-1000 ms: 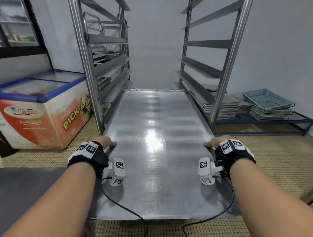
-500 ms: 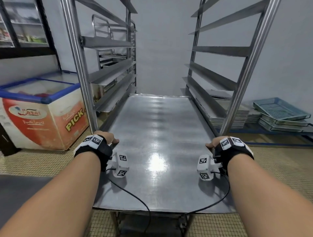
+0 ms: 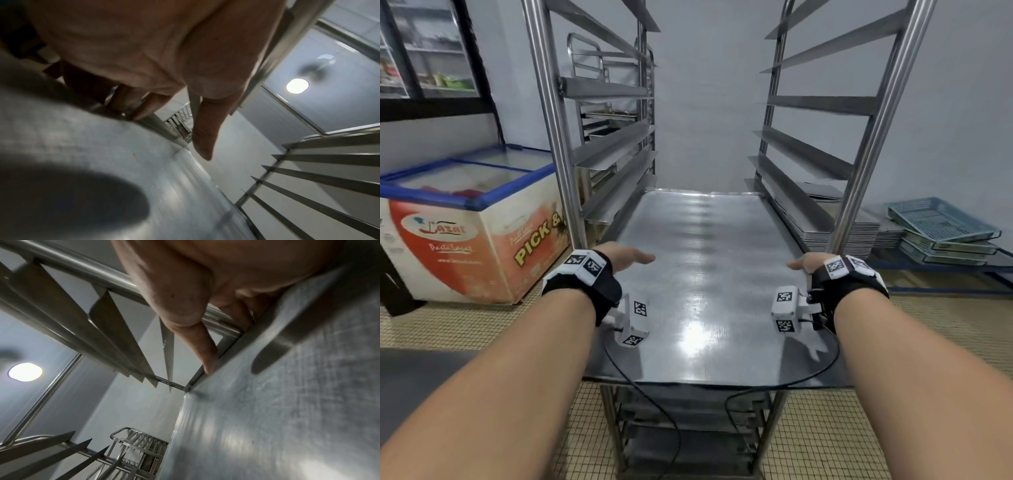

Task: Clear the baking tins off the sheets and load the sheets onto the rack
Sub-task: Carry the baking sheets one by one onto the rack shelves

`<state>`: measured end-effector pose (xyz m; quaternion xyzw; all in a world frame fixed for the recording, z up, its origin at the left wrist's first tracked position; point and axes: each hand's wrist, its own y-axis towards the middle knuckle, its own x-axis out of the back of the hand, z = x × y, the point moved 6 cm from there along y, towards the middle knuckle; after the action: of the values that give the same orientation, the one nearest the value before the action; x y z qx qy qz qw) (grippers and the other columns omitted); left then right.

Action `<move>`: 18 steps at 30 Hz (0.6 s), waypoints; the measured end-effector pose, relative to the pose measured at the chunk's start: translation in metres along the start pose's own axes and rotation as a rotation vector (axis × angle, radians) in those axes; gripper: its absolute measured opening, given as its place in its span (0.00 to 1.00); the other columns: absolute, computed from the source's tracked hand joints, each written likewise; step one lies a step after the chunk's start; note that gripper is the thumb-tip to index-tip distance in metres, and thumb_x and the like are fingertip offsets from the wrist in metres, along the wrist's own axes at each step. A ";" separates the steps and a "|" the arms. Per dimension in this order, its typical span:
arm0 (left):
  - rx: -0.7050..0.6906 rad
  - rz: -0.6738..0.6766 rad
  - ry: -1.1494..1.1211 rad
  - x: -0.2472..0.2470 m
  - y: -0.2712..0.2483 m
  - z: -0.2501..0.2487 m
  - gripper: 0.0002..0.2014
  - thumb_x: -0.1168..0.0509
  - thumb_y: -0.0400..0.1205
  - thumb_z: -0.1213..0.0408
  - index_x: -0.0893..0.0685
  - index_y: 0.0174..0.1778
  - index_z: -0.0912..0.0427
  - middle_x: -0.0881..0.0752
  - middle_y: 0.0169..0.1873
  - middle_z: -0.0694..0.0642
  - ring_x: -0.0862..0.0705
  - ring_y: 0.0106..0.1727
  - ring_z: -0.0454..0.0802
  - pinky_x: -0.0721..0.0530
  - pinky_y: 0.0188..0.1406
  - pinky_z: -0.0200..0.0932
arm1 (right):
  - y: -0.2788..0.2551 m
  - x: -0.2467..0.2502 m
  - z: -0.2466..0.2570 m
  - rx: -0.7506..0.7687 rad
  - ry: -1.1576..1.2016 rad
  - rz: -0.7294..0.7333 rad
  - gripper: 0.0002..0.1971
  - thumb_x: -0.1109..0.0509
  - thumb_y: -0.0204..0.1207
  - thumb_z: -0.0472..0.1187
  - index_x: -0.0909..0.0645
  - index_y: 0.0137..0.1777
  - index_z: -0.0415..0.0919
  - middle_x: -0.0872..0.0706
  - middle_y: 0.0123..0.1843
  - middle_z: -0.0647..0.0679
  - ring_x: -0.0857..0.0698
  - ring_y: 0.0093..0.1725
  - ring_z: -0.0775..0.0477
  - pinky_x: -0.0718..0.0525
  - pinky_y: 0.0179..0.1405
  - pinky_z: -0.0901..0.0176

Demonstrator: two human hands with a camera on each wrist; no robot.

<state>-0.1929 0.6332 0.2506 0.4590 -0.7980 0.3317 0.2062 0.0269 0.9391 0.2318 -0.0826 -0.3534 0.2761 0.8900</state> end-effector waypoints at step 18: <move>-0.513 0.100 0.423 -0.060 -0.111 0.047 0.45 0.23 0.56 0.26 0.17 0.64 0.52 0.15 0.63 0.49 0.17 0.64 0.50 0.19 0.65 0.47 | -0.157 -0.028 -0.040 0.368 -0.513 0.167 0.58 0.25 0.45 0.79 0.24 0.75 0.47 0.23 0.75 0.48 0.22 0.69 0.47 0.26 0.70 0.50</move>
<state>-0.0678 0.5950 0.2174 0.2732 -0.8166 0.2176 0.4596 0.1052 0.7944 0.2393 0.1233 -0.5023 0.4193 0.7461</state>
